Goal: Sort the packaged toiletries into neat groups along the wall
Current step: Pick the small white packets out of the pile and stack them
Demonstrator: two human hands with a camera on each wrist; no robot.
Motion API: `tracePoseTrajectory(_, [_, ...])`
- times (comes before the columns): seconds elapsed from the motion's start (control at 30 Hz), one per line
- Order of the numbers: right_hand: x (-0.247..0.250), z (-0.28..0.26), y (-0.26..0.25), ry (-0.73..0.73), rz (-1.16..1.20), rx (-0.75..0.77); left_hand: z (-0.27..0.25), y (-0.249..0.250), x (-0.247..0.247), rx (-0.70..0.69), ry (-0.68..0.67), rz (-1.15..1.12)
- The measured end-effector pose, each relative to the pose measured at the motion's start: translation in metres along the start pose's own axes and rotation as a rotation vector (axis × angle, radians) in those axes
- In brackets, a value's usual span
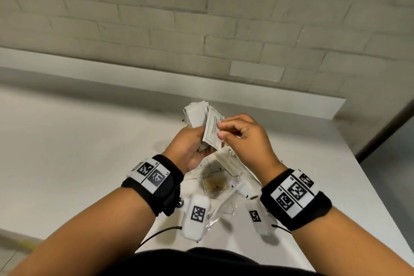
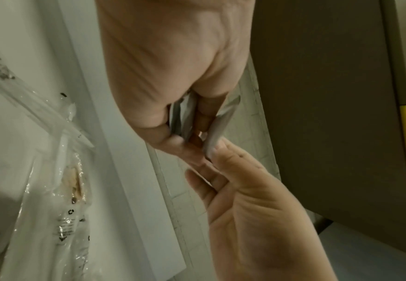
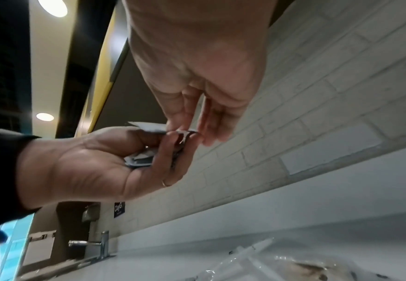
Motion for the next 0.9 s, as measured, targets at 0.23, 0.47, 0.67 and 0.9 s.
tracePoseTrajectory(0.23, [0.004,0.005,-0.022,-0.105,-0.590,0.196,-0.012,0.009,0.003,0.131,-0.229,0.133])
tracePoseTrajectory(0.47, [0.017,0.016,-0.024,-0.092,-0.714,0.140,-0.010,0.019,0.007,0.142,-0.197,0.032])
tracePoseTrajectory(0.67, [0.034,0.016,-0.002,-0.006,0.255,-0.340,-0.007,0.017,0.008,0.054,-0.085,-0.017])
tracePoseTrajectory(0.9, [0.016,0.012,-0.002,0.064,0.388,-0.247,-0.001,0.010,-0.001,0.004,-0.008,0.138])
Point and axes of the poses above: each hand's wrist, its own z-axis towards the middle knuckle, its own x-axis out of the back of the hand, y = z × x, the point moved 3 cm from there along z, towards the middle knuckle, and after that the axes turned 13 degrees about z, right-handed, at the moved point
